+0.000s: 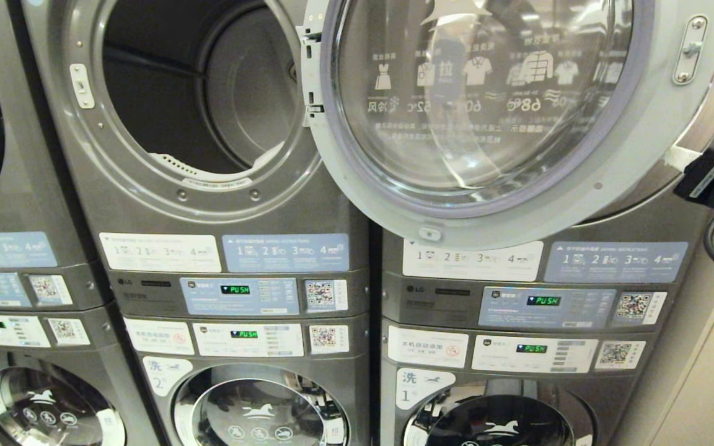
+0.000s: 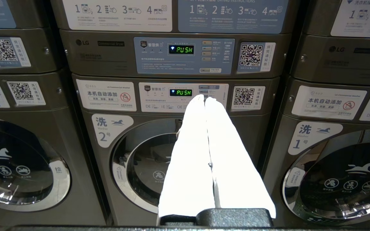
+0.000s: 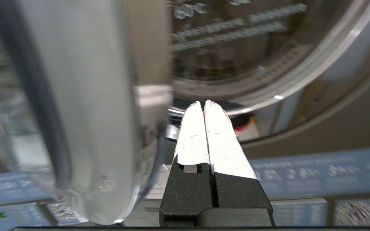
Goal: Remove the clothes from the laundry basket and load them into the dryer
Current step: Close the dryer
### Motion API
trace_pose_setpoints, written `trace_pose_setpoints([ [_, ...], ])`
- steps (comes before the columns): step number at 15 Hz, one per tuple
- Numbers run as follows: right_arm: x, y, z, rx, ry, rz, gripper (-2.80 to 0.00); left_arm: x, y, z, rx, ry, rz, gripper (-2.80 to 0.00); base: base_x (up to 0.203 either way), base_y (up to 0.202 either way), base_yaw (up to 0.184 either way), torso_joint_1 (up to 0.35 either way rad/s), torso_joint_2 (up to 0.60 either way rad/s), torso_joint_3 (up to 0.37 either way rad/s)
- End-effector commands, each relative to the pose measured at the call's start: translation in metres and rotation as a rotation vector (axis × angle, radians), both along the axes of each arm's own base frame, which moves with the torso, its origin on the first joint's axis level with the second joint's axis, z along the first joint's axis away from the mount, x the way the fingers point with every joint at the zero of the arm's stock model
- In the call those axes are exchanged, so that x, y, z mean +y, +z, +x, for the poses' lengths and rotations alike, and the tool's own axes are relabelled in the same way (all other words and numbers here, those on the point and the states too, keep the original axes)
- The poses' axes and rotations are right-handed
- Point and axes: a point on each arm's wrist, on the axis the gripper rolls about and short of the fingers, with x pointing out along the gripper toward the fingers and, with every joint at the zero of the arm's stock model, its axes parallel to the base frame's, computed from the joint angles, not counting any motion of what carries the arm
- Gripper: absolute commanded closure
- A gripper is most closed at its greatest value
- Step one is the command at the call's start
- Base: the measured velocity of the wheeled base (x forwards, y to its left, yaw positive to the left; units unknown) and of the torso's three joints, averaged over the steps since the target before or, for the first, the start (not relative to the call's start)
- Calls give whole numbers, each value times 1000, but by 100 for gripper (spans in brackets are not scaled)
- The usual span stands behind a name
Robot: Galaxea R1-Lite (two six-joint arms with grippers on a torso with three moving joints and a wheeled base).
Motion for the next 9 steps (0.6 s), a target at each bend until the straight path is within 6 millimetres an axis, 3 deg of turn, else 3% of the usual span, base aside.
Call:
trace_pose_setpoints([
  [1,0,-5,8,2,8,-3,0,0,0,0,-2,0,0,0,0,0,0,0,0,0],
  [5,1,-9,18,-49,50,-35,0,0,0,0,-2,0,0,0,0,0,0,0,0,0],
  [9,4,-4,-7,-104,143,-52,0,0,0,0,0,0,0,0,0,0,0,0,0,0],
])
